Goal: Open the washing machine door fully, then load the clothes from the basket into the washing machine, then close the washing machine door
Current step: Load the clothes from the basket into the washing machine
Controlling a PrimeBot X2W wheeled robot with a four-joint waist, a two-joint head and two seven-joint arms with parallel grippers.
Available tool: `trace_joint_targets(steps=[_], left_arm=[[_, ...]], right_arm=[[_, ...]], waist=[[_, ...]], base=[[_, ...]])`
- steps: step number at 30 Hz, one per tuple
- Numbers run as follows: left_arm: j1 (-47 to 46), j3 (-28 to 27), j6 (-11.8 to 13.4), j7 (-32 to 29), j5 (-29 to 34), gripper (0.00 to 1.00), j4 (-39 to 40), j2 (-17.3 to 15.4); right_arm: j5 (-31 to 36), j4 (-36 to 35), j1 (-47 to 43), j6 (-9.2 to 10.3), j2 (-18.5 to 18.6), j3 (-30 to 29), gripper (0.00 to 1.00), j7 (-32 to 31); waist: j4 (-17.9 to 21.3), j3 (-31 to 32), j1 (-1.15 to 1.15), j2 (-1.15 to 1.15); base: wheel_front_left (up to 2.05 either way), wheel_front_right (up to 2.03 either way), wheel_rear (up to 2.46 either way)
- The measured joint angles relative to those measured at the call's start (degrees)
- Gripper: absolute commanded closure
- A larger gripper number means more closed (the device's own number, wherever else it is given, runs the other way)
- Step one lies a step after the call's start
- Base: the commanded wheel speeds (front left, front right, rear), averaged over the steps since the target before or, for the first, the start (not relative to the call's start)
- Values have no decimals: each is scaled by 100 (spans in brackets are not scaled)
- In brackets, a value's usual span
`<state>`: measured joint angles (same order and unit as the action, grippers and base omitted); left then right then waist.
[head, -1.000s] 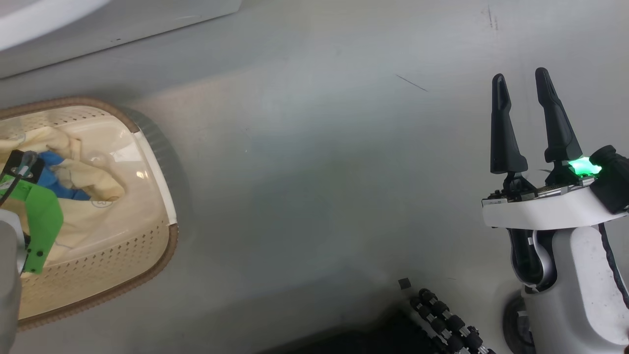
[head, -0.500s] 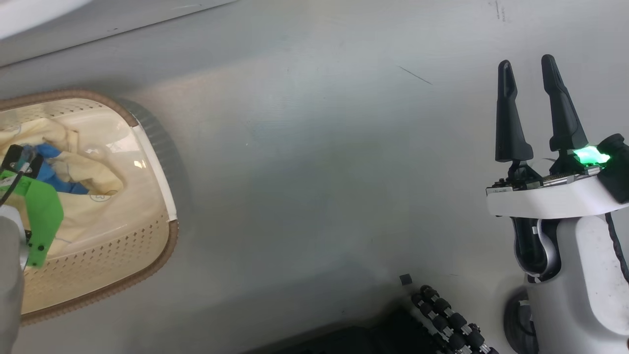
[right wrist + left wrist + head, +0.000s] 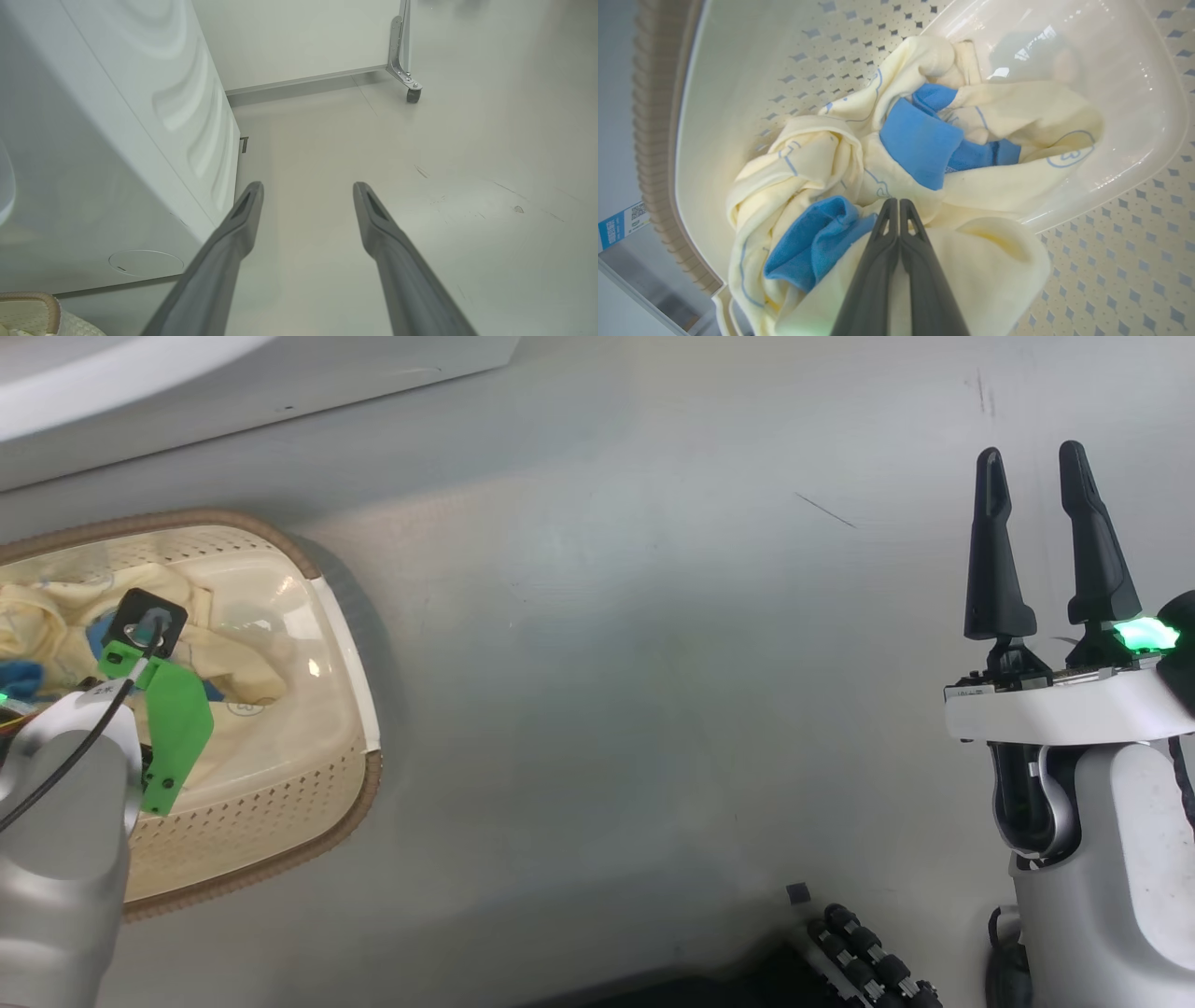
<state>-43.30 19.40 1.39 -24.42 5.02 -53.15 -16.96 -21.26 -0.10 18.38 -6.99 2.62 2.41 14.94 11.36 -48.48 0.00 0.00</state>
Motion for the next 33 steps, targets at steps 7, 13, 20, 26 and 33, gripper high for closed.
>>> trace_joint_targets(steps=[7, 13, 20, 26, 33], left_arm=[[231, -293, 194, 749, -383, 100, 171, 377], [509, -479, 308, 1411, -708, 100, 249, 873], [826, -765, 406, 2162, -1026, 100, 314, 1222], [987, -983, 412, 2674, -1276, 100, 361, 1315], [1226, -1221, 430, 3281, -1580, 100, 426, 1407]], right_arm=[[33, 35, -15, 0, 77, -108, 0, 0], [85, 83, -96, 0, 137, -271, 0, 0], [131, 200, -363, 0, 186, -377, 0, 0], [141, 290, -563, 0, 255, -396, 0, 0], [168, 416, -868, 0, 276, -368, 0, 0]], waist=[[-169, 233, 0, 0], [-312, 495, 0, 0], [-490, 899, 0, 0], [-618, 1241, 0, 0], [-785, 1765, -1, 0]], base=[[0, 0, 0], [0, 0, 0], [0, 0, 0], [0, 0, 0], [0, 0, 0]])
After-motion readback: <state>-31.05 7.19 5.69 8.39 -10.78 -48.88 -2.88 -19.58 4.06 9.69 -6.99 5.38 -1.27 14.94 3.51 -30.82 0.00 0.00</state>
